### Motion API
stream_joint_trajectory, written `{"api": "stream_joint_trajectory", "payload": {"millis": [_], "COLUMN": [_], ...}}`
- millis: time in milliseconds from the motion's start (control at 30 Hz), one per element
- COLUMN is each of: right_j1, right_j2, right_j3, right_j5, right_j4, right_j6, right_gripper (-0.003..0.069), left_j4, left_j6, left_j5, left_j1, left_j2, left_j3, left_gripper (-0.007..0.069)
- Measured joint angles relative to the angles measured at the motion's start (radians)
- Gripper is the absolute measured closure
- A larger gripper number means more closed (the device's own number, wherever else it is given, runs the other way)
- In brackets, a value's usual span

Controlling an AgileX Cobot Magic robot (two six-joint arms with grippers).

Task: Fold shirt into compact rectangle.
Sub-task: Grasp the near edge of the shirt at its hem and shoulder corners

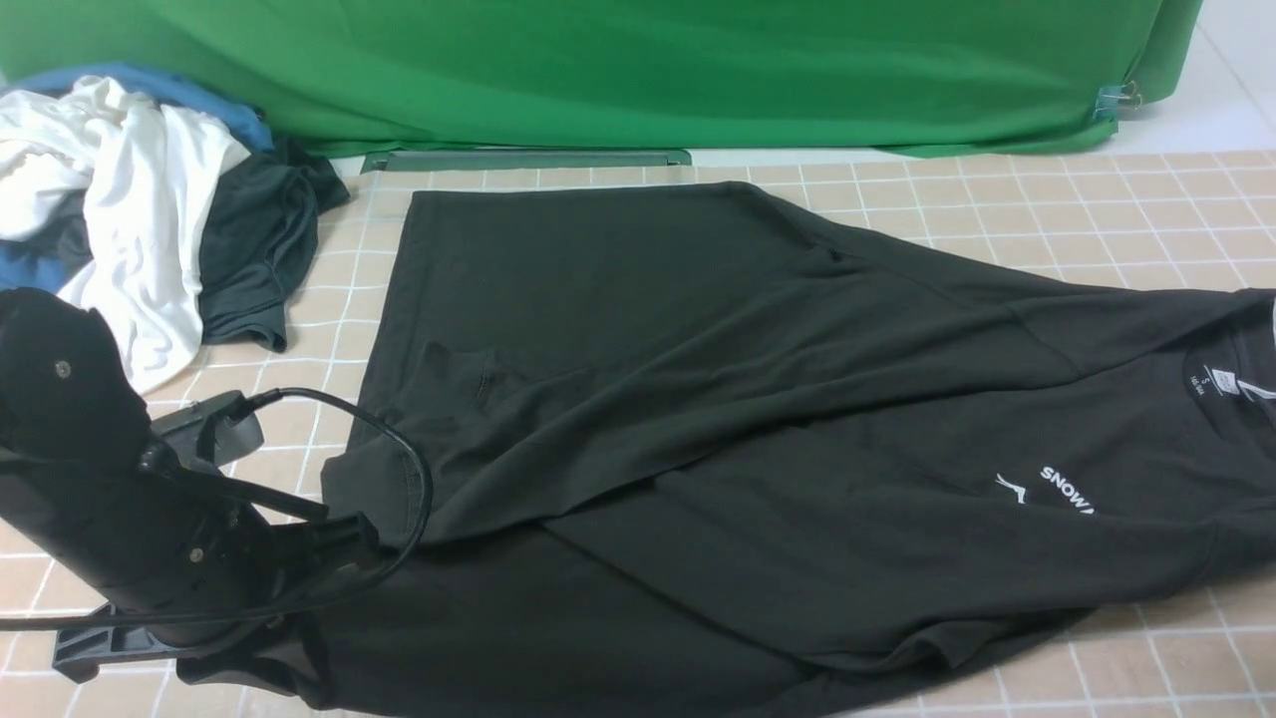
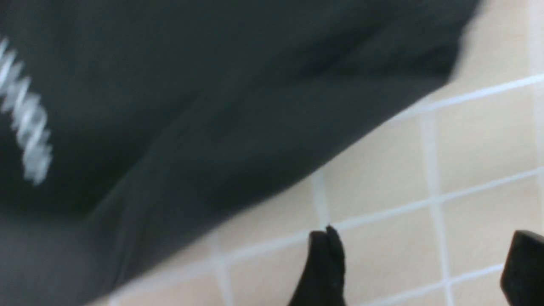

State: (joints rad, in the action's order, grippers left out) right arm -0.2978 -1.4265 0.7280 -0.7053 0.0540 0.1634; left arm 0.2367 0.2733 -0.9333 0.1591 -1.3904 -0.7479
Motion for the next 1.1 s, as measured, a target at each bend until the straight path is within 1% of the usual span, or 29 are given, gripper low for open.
{"api": "stream_joint_trajectory", "payload": {"millis": [33, 67, 100, 167, 200, 300, 500, 567, 633, 667, 733, 767, 833, 867, 900, 1000, 1067, 1100], "right_j1": [-0.011, -0.043, -0.054, -0.06, -0.062, -0.064, -0.067, -0.067, -0.067, -0.067, -0.067, -0.067, -0.067, -0.067, -0.067, -0.067, -0.067, -0.067], "right_j2": [-0.002, -0.013, -0.021, -0.04, -0.065, -0.112, -0.17, -0.183, -0.192, -0.198, -0.207, -0.212, -0.217, -0.217, -0.217, -0.21, -0.193, -0.167], "right_j3": [0.0, 0.0, 0.0, 0.0, -0.001, -0.002, -0.002, -0.002, -0.002, -0.002, -0.002, -0.003, -0.003, -0.003, -0.003, -0.003, -0.003, -0.003], "right_j5": [0.009, 0.041, 0.059, 0.079, 0.102, 0.14, 0.215, 0.252, 0.28, 0.297, 0.312, 0.321, 0.329, 0.332, 0.332, 0.322, 0.282, 0.22], "right_j4": [-0.004, -0.045, -0.063, -0.093, -0.133, -0.199, -0.233, -0.237, -0.238, -0.238, -0.238, -0.239, -0.245, -0.246, -0.247, -0.242, -0.225, -0.182], "right_j6": [0.0, 0.002, 0.002, 0.002, 0.003, 0.003, 0.003, 0.0, -0.001, -0.001, -0.009, -0.019, -0.035, -0.051, -0.065, -0.104, -0.115, -0.119], "right_gripper": [0.0117, 0.0117, 0.0117, 0.0117, 0.0117, 0.0117, 0.0125, 0.0179, 0.0255, 0.0326, 0.0429, 0.0492, 0.058, 0.0605, 0.0614, 0.0619, 0.062, 0.0621], "left_j4": [0.0, 0.0, -0.001, -0.001, -0.001, -0.003, -0.003, -0.004, -0.004, -0.004, -0.004, -0.004, -0.004, -0.004, -0.004, -0.007, -0.007, -0.008], "left_j6": [0.0, 0.0, 0.0, 0.0, -0.001, -0.002, -0.005, -0.006, -0.006, -0.007, -0.008, -0.009, -0.009, -0.009, -0.009, -0.009, -0.009, -0.011], "left_j5": [0.0, 0.0, 0.0, 0.0, 0.0, 0.001, 0.014, 0.015, 0.016, 0.019, 0.025, 0.027, 0.032, 0.035, 0.036, 0.036, 0.025, 0.008], "left_j1": [0.0, 0.0, 0.0, 0.0, 0.0, 0.0, 0.0, 0.0, 0.0, 0.0, 0.0, 0.0, 0.0, 0.0, 0.0, 0.0, 0.0, 0.0], "left_j2": [0.0, 0.0, 0.0, 0.0, 0.0, 0.0, 0.0, 0.0, 0.0, 0.0, 0.0, 0.0, 0.0, 0.0, 0.0, 0.002, 0.009, 0.023], "left_j3": [0.0, 0.0, 0.0, 0.0, 0.0, 0.0, 0.0, 0.0, 0.0, 0.0, 0.0, 0.0, 0.0, 0.0, 0.0, 0.0, 0.0, 0.0], "left_gripper": [0.0596, 0.0596, 0.0596, 0.0596, 0.0596, 0.0596, 0.0596, 0.0596, 0.0596, 0.0596, 0.0596, 0.0596, 0.0596, 0.0596, 0.0596, 0.0596, 0.0596, 0.0596]}}
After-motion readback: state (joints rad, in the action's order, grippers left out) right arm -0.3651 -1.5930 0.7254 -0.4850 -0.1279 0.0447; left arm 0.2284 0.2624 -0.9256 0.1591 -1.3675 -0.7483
